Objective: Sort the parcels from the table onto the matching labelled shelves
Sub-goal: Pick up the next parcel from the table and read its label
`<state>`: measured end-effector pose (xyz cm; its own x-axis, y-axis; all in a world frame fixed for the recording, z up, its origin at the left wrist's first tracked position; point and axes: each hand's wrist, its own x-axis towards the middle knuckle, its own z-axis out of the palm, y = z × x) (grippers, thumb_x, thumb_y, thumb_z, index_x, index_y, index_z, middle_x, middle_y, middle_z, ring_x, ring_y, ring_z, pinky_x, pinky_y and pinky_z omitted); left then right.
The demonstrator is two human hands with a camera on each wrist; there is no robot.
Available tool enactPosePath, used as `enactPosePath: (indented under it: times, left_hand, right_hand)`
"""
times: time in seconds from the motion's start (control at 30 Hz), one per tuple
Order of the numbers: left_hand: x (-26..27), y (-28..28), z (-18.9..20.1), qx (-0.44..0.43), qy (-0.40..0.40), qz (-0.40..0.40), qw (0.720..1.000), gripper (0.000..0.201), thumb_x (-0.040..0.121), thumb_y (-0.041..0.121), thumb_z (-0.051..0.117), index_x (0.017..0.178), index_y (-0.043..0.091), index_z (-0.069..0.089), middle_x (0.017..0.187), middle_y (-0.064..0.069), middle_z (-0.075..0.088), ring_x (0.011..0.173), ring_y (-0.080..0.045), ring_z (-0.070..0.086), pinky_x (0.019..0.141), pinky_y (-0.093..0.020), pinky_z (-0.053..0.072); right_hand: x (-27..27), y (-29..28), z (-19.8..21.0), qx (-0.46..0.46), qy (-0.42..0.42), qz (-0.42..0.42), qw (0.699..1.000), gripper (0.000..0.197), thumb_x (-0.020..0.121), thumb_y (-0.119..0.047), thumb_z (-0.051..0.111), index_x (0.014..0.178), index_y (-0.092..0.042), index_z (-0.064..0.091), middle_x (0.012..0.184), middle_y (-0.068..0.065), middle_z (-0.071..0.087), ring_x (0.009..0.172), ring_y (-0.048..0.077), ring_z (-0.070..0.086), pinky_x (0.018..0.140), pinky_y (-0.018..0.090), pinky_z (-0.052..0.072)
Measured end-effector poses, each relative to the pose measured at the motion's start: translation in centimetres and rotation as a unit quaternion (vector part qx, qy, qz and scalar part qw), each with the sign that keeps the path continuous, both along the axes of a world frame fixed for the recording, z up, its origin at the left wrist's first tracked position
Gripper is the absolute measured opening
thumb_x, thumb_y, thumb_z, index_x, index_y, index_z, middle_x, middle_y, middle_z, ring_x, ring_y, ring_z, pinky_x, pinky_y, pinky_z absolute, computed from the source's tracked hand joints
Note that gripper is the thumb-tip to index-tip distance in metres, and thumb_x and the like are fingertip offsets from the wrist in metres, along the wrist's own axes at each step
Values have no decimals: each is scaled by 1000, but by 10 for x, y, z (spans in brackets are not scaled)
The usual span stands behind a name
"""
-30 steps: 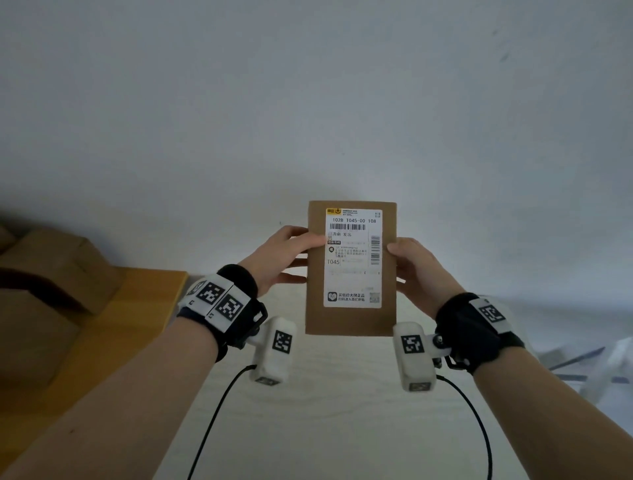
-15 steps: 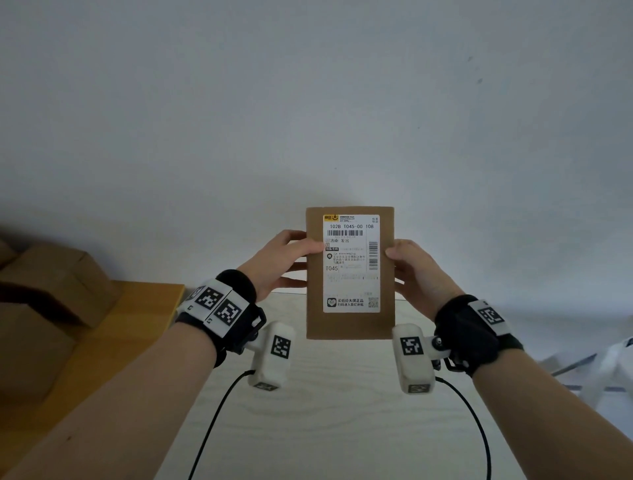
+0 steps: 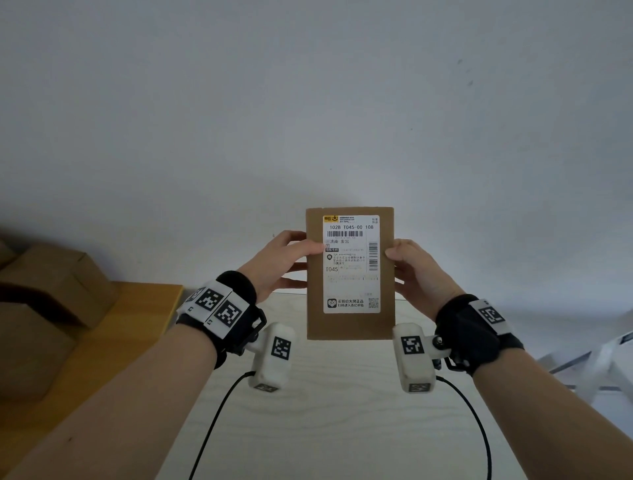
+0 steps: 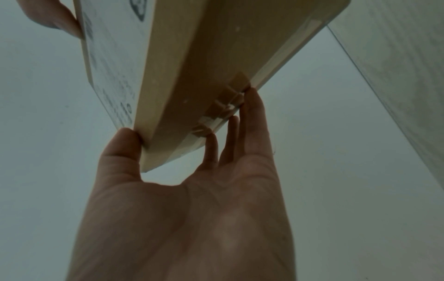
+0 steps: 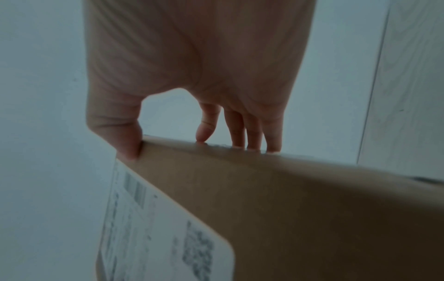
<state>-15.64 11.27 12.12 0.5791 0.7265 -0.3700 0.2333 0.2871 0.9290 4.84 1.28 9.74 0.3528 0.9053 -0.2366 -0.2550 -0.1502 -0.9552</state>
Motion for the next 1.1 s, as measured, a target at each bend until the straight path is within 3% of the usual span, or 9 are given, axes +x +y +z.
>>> enactPosePath:
  times: [0.2,0.4,0.47,0.57,0.7,0.8,0.97,1.1]
  left_hand:
    - [0,-2,1,0,-3,-1,1000,46,89,27,61,131,16,47,112,-1,67,101,-19,65,82,-36,55]
    - [-1,-2,-1,-6,-12,-10,1000,42,89,28,61,129,20,48,112,1,67,104,-20,64,88,-39,53]
    - [-1,-1,-1,-4,-14,-21,1000,42,89,30,60,129,23,48,112,3,67,105,-19,64,90,-40,52]
    - [1,-1,-2,-9,-21,-34,999,41,89,33,60,128,27,48,111,4,68,100,-17,65,82,-36,53]
    - [6,-2,-8,-10,-26,-48,998,45,89,35,60,131,27,47,113,3,69,101,-18,66,81,-34,54]
    - [14,-4,-16,-14,-29,-59,998,50,88,37,61,134,24,46,117,1,68,101,-18,67,81,-34,54]
    - [31,-12,-35,-20,-34,-65,997,53,87,39,61,135,22,47,121,0,66,102,-19,66,76,-31,54]
    - [44,-27,-44,-29,-41,-81,995,51,87,43,59,132,20,49,112,1,67,93,-16,67,70,-29,53]
  right_hand:
    - [0,-3,1,2,-6,4,1000,39,70,-22,62,105,-14,47,88,-1,69,80,13,64,72,29,51]
    - [0,-7,5,-3,-2,-6,1000,42,70,-25,62,108,-14,49,88,0,69,75,11,65,64,25,52]
    - [0,-9,6,-9,-5,-7,1000,51,69,-30,64,114,-11,52,92,2,69,75,12,66,63,24,53]
    - [0,-13,5,-25,-4,-24,999,73,67,-36,67,129,0,51,96,5,70,75,12,68,61,24,54]
    - [1,-21,-1,-30,19,-67,997,50,88,-29,57,130,-1,53,80,-1,70,61,7,66,59,22,51]
    - [0,-32,-5,-39,23,-103,994,35,90,-30,56,119,-11,56,78,-3,69,59,6,64,60,22,49]
    - [-6,-54,-15,-54,22,-166,984,40,89,-37,58,120,-11,59,88,0,69,63,7,66,55,20,51]
    - [-8,-84,-18,-56,7,-195,979,54,80,-40,61,124,-9,58,107,4,69,85,14,64,66,24,52]
